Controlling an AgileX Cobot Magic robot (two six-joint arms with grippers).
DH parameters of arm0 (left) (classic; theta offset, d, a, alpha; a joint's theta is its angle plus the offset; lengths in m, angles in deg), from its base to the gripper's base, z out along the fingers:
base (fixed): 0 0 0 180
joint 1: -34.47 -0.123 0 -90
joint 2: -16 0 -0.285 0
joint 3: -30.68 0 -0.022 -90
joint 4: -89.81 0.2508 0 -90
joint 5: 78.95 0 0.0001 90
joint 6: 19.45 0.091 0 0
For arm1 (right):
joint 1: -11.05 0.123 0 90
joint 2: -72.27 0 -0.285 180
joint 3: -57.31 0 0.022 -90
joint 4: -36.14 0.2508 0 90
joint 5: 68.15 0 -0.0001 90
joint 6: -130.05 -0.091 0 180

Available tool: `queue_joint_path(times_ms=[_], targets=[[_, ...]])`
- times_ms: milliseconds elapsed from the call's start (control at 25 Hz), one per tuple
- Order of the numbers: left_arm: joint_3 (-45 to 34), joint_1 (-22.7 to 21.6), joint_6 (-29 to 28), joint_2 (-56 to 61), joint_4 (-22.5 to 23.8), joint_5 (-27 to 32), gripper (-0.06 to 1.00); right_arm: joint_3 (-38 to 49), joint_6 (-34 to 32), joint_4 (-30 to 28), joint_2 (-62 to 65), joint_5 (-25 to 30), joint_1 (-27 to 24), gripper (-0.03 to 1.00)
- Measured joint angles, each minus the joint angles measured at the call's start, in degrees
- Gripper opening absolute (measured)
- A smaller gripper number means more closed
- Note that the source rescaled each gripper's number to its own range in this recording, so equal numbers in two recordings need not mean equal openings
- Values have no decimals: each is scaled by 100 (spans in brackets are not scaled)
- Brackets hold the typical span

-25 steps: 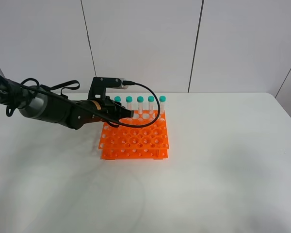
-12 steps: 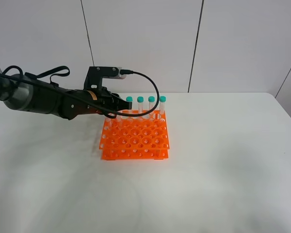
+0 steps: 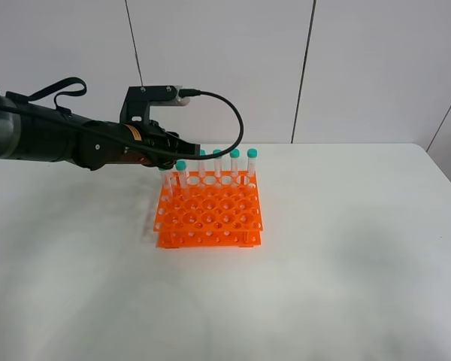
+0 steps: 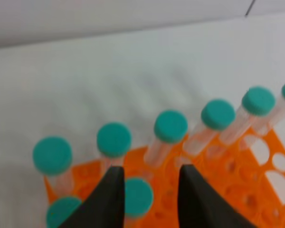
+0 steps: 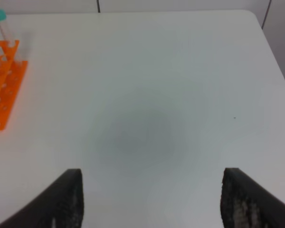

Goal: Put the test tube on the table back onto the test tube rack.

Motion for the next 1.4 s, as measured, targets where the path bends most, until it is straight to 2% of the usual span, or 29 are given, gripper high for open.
queue_joint_path(times_ms=[160,320,560,840,1000,1120,1400], targets=[[0,-33,-11,275,5,343,9,0,0,0,0,0,0,59],[0,-268,-11,621,67,761,9,0,0,0,0,0,0,59],[6,-970,-11,984,265,1359,9,0,0,0,0,0,0,59],[6,-1928,-11,1100,284,1849,9,0,0,0,0,0,0,59],[6,-2301,-11,1101,284,2037,9,0,0,0,0,0,0,59],[-21,-2480,-11,1107,289,2096,9,0,0,0,0,0,0,59],[-280,-2530,187,1112,303,2171,11,0,0,0,0,0,0,59]])
